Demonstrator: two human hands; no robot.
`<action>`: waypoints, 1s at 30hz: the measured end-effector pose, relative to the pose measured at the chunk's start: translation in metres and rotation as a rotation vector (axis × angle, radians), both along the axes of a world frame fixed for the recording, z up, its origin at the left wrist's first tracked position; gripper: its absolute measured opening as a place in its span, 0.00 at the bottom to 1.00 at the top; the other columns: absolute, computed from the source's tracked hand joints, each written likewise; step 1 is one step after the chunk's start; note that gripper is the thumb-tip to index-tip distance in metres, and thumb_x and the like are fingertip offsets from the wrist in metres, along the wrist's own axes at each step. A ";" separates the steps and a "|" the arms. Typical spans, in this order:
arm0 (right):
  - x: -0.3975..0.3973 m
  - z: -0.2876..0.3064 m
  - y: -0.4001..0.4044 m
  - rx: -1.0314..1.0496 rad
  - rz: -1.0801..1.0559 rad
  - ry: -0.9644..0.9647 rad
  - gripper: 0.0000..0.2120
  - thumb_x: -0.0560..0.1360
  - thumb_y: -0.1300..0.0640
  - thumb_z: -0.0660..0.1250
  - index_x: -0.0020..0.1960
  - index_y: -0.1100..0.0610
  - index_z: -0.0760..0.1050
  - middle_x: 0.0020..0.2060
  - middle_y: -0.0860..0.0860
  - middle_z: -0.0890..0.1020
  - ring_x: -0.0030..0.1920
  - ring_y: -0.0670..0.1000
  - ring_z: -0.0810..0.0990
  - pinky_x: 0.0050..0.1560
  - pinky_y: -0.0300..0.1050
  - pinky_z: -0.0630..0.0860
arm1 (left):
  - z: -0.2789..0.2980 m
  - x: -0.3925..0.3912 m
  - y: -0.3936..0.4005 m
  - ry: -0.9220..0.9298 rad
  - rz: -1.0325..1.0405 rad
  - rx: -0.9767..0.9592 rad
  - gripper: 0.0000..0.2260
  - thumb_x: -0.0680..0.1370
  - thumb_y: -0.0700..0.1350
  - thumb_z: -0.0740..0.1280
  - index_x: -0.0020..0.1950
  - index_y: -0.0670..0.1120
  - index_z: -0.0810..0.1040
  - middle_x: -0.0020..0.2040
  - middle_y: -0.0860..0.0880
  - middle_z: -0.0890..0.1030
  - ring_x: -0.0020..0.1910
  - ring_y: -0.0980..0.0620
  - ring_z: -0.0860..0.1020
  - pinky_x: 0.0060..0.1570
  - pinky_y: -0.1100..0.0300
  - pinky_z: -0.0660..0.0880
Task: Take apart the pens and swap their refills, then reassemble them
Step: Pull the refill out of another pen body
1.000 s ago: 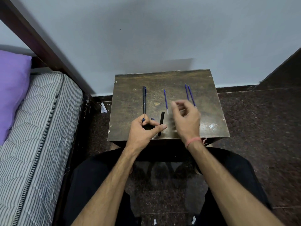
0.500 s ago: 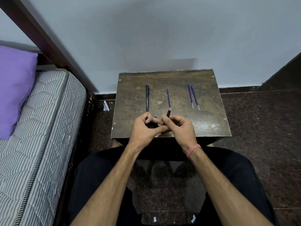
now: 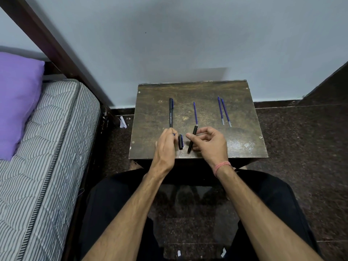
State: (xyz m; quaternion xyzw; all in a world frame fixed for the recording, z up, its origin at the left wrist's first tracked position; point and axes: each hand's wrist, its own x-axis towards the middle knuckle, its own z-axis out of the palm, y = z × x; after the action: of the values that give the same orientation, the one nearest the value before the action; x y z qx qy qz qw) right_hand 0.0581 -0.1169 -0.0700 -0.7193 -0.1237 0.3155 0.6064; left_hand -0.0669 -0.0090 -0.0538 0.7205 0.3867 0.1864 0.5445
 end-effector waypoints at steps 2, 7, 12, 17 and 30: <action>0.000 -0.002 -0.003 0.001 0.010 -0.001 0.18 0.71 0.46 0.87 0.51 0.53 0.83 0.41 0.56 0.91 0.44 0.59 0.93 0.45 0.49 0.86 | 0.003 -0.001 -0.002 0.043 -0.010 0.094 0.15 0.84 0.46 0.53 0.42 0.56 0.73 0.43 0.57 0.75 0.42 0.58 0.73 0.56 0.48 0.70; 0.004 -0.001 -0.006 -0.009 0.037 0.002 0.19 0.70 0.43 0.87 0.50 0.52 0.84 0.40 0.54 0.90 0.42 0.56 0.92 0.42 0.47 0.86 | 0.007 -0.001 0.003 0.024 0.025 0.234 0.13 0.90 0.42 0.62 0.67 0.49 0.85 0.59 0.50 0.83 0.60 0.51 0.79 0.63 0.56 0.74; 0.005 -0.003 -0.005 -0.019 0.050 -0.034 0.20 0.68 0.42 0.87 0.49 0.52 0.85 0.38 0.53 0.90 0.39 0.54 0.91 0.42 0.45 0.87 | 0.021 0.009 0.007 0.053 0.168 0.292 0.09 0.82 0.46 0.76 0.62 0.52 0.90 0.51 0.57 0.89 0.51 0.61 0.85 0.55 0.65 0.82; 0.004 0.001 -0.007 -0.032 0.056 -0.051 0.18 0.70 0.45 0.87 0.49 0.53 0.85 0.38 0.52 0.90 0.38 0.52 0.91 0.42 0.43 0.86 | 0.025 0.001 0.005 0.211 0.266 0.319 0.01 0.77 0.51 0.80 0.48 0.57 0.90 0.41 0.63 0.87 0.41 0.70 0.84 0.45 0.78 0.74; 0.002 0.006 -0.007 -0.074 0.059 -0.076 0.17 0.70 0.45 0.87 0.47 0.53 0.85 0.37 0.51 0.90 0.34 0.49 0.89 0.39 0.45 0.88 | 0.019 -0.016 -0.011 0.281 0.183 0.453 0.07 0.77 0.48 0.81 0.48 0.54 0.84 0.52 0.58 0.82 0.39 0.63 0.84 0.43 0.67 0.77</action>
State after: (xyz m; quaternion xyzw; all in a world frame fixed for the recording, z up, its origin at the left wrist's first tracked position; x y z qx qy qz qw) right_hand 0.0601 -0.1243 -0.0637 -0.7489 -0.1561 0.3100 0.5645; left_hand -0.0825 -0.0199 -0.0348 0.8048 0.4703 0.2150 0.2915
